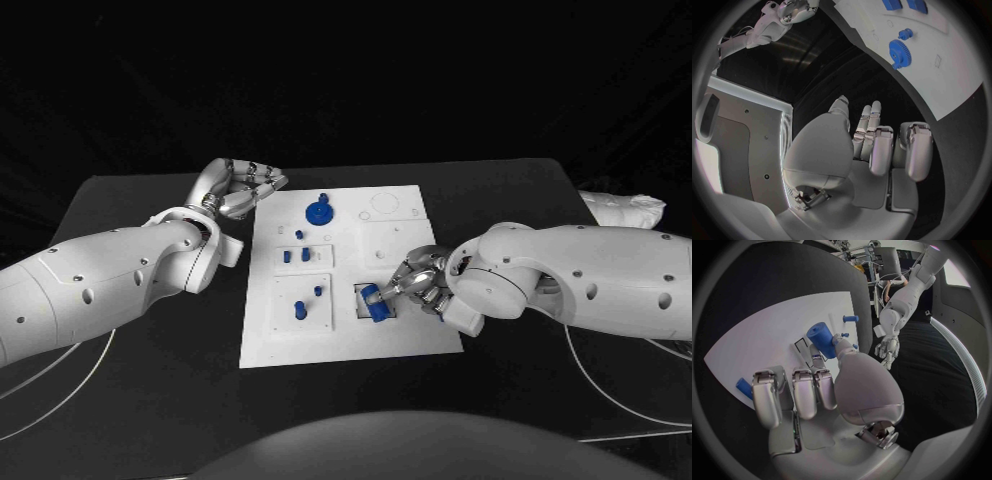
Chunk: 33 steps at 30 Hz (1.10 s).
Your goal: Assemble the parts on the task board
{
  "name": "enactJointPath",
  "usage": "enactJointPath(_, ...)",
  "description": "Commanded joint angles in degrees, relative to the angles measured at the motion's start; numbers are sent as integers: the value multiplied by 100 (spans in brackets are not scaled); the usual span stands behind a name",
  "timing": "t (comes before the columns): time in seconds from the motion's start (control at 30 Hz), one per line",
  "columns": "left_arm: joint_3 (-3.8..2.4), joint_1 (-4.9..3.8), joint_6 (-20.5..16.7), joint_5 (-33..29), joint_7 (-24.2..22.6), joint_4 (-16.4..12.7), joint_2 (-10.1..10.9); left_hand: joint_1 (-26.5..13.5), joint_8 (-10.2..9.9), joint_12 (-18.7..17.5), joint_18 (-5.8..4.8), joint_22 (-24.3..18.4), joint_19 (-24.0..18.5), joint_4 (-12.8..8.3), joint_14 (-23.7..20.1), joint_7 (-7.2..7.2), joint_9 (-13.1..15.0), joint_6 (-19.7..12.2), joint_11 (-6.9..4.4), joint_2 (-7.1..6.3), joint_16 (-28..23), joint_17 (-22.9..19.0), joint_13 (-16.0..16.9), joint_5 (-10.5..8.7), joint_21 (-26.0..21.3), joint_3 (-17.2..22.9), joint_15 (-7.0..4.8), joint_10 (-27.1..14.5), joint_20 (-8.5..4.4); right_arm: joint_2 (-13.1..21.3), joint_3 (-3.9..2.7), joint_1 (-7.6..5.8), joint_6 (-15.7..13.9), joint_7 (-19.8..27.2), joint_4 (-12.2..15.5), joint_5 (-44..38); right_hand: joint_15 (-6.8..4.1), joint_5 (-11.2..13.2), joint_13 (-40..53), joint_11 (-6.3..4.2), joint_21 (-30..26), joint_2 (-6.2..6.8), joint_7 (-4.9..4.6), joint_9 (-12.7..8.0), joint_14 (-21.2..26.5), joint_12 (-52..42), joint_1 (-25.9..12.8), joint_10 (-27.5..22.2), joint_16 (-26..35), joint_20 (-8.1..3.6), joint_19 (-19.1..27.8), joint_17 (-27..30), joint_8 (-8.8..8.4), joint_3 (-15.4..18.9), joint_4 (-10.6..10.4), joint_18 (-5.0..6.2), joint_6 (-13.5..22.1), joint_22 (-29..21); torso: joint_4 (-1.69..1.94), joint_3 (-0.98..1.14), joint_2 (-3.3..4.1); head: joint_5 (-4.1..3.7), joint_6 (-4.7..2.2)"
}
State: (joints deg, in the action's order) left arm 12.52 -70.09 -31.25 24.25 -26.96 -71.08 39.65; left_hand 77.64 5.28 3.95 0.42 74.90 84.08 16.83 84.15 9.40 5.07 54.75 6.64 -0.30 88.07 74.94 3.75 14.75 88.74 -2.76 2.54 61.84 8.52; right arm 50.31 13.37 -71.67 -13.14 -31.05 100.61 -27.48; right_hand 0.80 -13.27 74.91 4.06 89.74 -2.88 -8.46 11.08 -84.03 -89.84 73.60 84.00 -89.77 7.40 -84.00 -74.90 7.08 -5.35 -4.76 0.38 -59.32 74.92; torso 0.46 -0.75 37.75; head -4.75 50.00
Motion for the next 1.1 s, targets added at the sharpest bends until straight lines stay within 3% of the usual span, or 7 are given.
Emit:
enactJointPath(0.03, -4, 0, 62, 21, -29, -13, -12, -15, -25, -11, 3, 1450, 462, -9, 474, -5, -7, 28, -38, 50, -6, 1196, -4, 23, -35, -34, -29, -10, -26, -35, 7, 11, 43, -43, -26, 26, -35, 58, 1509, -30, 26, -119, 108, -14, -597, -16, 7, 600, -23, -58, -600, -1510, -50, -455, 404, -38, -169, 1508, -1, -1, -2, -1, 0)
enactJointPath(0.23, -4, 0, 69, 21, -28, -8, -14, -15, -25, -11, 3, 1450, 462, -9, 474, -5, -7, 28, -38, 50, -6, 1196, -4, 23, -35, -34, -29, -10, -26, -71, 7, 12, 4, -54, -50, 45, -35, 158, 1509, -18, 26, -73, 93, -59, -597, -16, -101, 600, -23, -59, -600, -1510, -112, -425, 343, -38, -164, 1508, 1, 1, -4, -10, 0)
enactJointPath(0.47, -4, 0, 81, 21, -21, -12, -10, -15, -25, -11, 3, 1450, 462, -9, 474, -5, -7, 28, -38, 50, -6, 1196, -4, 23, -35, -34, -29, -10, -26, -80, 7, 13, -46, -70, -67, 48, -23, 448, 1509, 22, 26, 41, 47, -135, -597, -16, -409, 600, -23, -51, -600, -1510, -211, -284, 157, -38, -169, 1508, 3, 0, -1, -11, 0)
enactJointPath(0.83, -4, 0, 89, 21, -16, -19, -15, -15, -25, -11, 3, 1450, 462, -9, 474, -5, -7, 28, -38, 50, -6, 1196, -4, 23, -35, -34, -29, -10, -26, -98, 7, 13, -43, -119, -69, -8, -7, 567, 1509, 65, 26, 211, -3, -194, -597, -16, -538, 600, -23, -38, -600, -1510, -291, -141, 123, -38, -122, 1508, 4, -2, 2, -3, 0)
enactJointPath(1.1, -4, 0, 91, 21, -13, -15, -14, -15, -25, -11, 3, 1450, 462, -9, 474, -5, -7, 28, -38, 50, -6, 1196, -4, 23, -35, -34, -29, -10, -26, -102, 7, 13, -50, -118, -70, -23, 9, 680, 1509, 88, 26, 263, -28, -224, -597, -16, -676, 600, -23, -24, -600, -1510, -317, -32, 54, -38, -98, 1508, 3, -1, -1, 4, 0)
